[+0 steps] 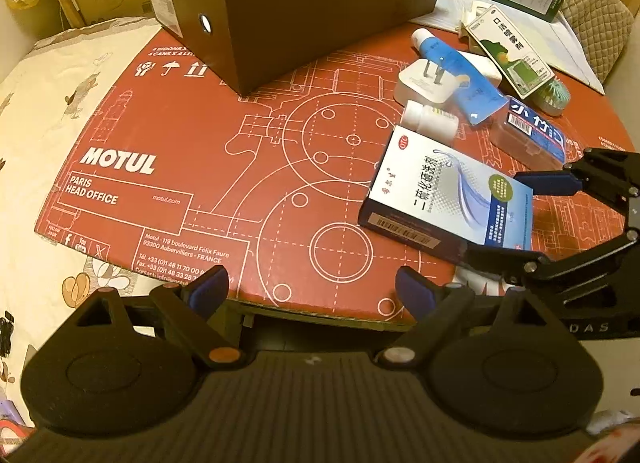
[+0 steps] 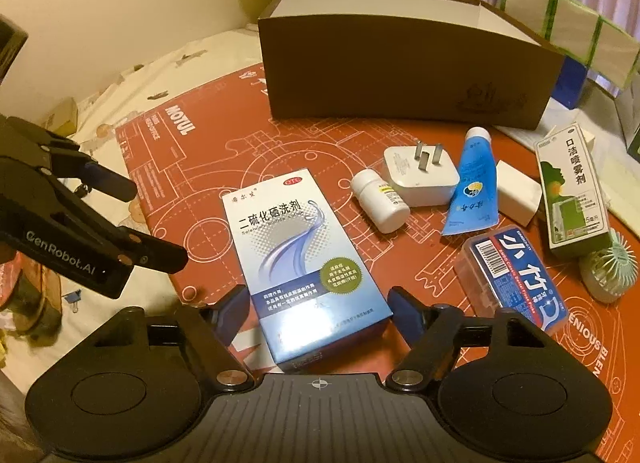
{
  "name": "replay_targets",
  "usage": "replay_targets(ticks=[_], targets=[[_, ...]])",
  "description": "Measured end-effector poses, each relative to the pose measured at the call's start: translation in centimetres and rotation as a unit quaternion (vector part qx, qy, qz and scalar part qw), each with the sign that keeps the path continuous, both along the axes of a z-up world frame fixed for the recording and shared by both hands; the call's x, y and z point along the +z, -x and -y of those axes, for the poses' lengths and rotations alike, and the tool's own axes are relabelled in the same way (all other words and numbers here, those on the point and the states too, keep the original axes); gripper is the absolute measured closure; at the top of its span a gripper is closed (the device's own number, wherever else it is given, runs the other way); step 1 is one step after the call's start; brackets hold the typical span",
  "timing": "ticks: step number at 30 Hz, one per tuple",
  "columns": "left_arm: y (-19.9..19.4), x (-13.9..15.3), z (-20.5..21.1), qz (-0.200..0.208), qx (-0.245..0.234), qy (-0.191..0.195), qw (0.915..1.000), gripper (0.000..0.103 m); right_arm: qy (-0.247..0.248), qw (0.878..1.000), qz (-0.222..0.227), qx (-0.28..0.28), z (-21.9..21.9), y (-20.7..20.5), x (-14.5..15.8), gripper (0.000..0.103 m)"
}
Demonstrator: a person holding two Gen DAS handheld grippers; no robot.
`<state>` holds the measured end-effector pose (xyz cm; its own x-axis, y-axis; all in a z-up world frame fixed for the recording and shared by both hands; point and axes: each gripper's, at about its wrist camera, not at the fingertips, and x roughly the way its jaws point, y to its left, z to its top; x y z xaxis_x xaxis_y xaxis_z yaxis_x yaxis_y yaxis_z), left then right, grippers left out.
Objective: Organize rigid objects
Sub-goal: 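Grasp the white-blue medicine box with the right tool while the left tool approaches the white pill bottle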
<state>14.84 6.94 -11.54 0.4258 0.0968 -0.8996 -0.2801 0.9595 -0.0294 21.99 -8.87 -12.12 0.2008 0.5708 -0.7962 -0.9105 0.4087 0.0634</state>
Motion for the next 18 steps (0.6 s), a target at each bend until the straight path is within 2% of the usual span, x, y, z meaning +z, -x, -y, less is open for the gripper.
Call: replay_targets(ticks=[8, 18], targets=[[-0.5, -0.3, 0.7, 0.001, -0.024, 0.005, 0.9997, 0.014, 0.011, 1.0, 0.007, -0.028, 1.6, 0.5, 0.3, 0.031], [-0.9, -0.3, 1.9, 0.007, -0.051, 0.01, 0.9986, 0.014, 0.033, 0.994, -0.022, -0.103, 6.5, 0.4, 1.0, 0.031]])
